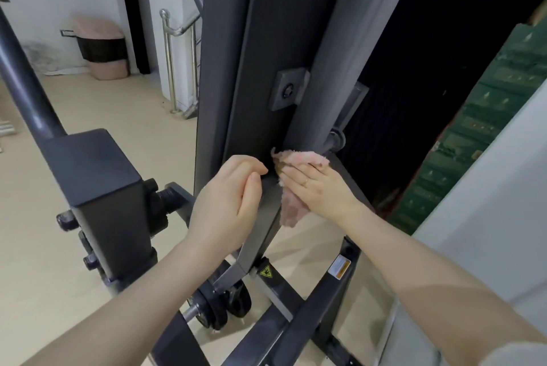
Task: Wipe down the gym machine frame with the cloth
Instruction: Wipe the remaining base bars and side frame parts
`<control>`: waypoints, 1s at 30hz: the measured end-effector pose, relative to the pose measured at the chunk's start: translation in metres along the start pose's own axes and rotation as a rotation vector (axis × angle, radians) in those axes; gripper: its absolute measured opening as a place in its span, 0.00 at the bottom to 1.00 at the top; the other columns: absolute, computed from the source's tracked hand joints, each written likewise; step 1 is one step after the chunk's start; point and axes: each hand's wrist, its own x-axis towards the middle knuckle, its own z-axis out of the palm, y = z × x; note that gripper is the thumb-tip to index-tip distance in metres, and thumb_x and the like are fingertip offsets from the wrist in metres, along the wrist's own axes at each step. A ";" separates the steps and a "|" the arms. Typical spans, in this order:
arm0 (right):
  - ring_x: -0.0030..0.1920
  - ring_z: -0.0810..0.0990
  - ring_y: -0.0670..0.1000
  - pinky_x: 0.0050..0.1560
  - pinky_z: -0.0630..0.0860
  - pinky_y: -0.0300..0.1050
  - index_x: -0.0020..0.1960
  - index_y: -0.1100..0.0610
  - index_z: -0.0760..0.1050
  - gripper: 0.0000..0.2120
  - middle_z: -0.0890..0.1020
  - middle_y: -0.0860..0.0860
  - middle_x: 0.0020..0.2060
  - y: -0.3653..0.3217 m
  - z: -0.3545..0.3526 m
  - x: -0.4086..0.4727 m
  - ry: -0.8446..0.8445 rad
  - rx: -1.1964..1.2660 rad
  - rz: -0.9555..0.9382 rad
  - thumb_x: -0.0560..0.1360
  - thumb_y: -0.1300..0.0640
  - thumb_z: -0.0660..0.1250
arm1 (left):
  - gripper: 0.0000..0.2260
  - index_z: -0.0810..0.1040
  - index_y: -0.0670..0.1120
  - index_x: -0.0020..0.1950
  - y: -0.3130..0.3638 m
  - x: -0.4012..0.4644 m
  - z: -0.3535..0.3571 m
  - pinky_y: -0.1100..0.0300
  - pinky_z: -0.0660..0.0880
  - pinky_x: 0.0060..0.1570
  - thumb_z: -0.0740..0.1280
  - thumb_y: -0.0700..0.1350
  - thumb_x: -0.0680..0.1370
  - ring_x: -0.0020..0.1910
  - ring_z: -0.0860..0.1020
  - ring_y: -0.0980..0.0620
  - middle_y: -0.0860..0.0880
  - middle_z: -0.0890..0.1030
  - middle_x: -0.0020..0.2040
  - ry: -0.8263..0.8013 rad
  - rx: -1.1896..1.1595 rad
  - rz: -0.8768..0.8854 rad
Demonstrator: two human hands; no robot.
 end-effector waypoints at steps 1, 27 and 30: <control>0.55 0.82 0.54 0.48 0.80 0.49 0.50 0.58 0.83 0.15 0.84 0.52 0.49 0.002 -0.002 0.001 -0.011 0.009 -0.019 0.64 0.63 0.77 | 0.19 0.79 0.46 0.53 0.001 0.000 0.001 0.56 0.74 0.50 0.50 0.50 0.78 0.51 0.73 0.61 0.59 0.74 0.53 -0.015 0.015 0.008; 0.51 0.78 0.57 0.49 0.73 0.46 0.55 0.62 0.74 0.12 0.80 0.58 0.50 0.027 0.043 -0.078 -0.263 1.038 1.425 0.82 0.58 0.54 | 0.18 0.74 0.37 0.63 0.007 0.006 0.087 0.64 0.59 0.69 0.58 0.42 0.76 0.68 0.67 0.48 0.40 0.71 0.67 -0.042 0.282 0.192; 0.47 0.79 0.49 0.39 0.71 0.29 0.52 0.57 0.72 0.07 0.79 0.48 0.43 0.050 0.040 -0.050 0.200 1.119 1.589 0.81 0.55 0.58 | 0.18 0.74 0.35 0.64 0.005 0.012 0.103 0.52 0.60 0.69 0.64 0.34 0.73 0.70 0.66 0.38 0.34 0.67 0.69 -0.024 0.513 0.301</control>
